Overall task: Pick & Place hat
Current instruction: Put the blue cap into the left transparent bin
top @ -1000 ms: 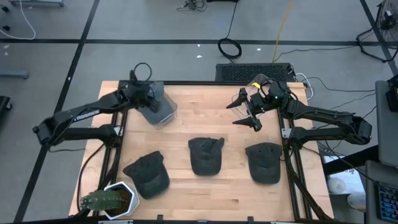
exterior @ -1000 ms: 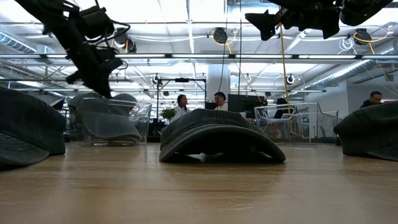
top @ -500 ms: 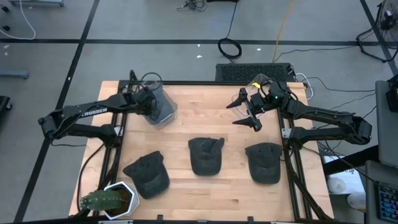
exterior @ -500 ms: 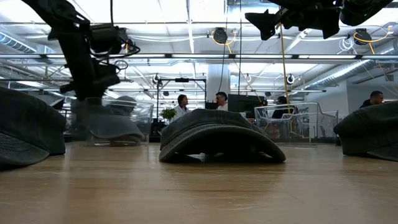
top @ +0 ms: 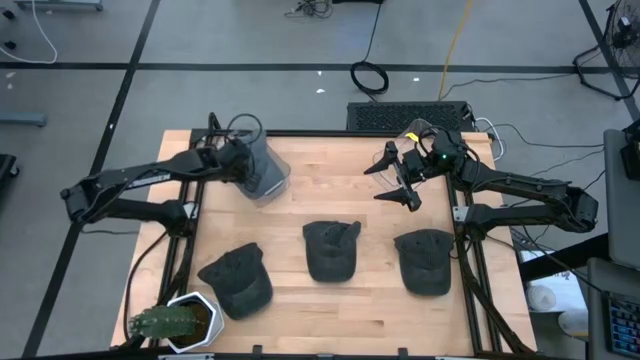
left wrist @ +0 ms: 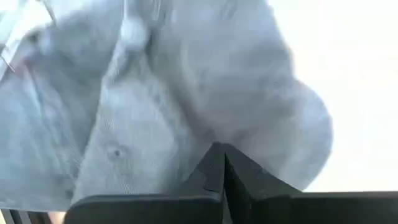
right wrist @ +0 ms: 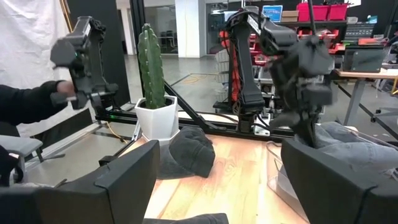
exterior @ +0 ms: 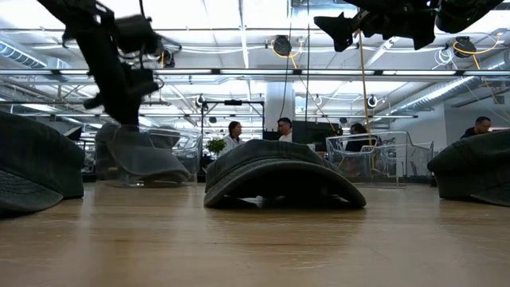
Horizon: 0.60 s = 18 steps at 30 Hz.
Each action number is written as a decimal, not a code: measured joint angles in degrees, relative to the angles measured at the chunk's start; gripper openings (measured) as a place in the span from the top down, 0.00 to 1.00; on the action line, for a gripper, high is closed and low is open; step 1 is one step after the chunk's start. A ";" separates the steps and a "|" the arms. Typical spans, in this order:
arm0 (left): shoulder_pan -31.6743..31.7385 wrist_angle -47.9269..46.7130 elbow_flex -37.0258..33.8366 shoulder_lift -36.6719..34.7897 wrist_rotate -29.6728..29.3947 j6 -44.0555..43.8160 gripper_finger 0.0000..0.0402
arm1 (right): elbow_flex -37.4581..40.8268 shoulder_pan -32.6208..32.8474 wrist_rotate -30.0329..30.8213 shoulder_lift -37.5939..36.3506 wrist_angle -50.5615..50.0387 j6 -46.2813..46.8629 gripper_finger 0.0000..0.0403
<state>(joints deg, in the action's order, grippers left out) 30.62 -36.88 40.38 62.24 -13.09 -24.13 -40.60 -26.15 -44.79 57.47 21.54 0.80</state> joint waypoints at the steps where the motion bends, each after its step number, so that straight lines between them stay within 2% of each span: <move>1: -0.13 -0.33 0.88 -0.98 -0.01 0.01 1.00 | -0.02 0.00 0.00 0.00 0.00 0.00 0.19; 5: -1.16 -0.86 4.35 -3.25 0.10 0.01 1.00 | -0.01 0.00 0.00 0.00 -0.01 -0.03 0.19; 8: -2.33 -0.72 6.96 -2.96 3.49 1.03 1.00 | 0.00 0.00 0.00 0.00 -0.02 -0.07 0.19; 13: -5.69 -1.83 10.36 3.45 5.94 2.42 1.00 | 0.00 0.00 0.02 0.00 0.03 -0.26 0.19; 18: -5.76 -3.08 12.13 12.70 7.42 2.81 1.00 | 0.00 0.00 0.02 0.00 0.02 -0.39 0.19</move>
<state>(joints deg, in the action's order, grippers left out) 24.86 -39.96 52.51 74.94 -5.66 -21.32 -40.60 -26.15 -44.77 57.47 21.56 0.40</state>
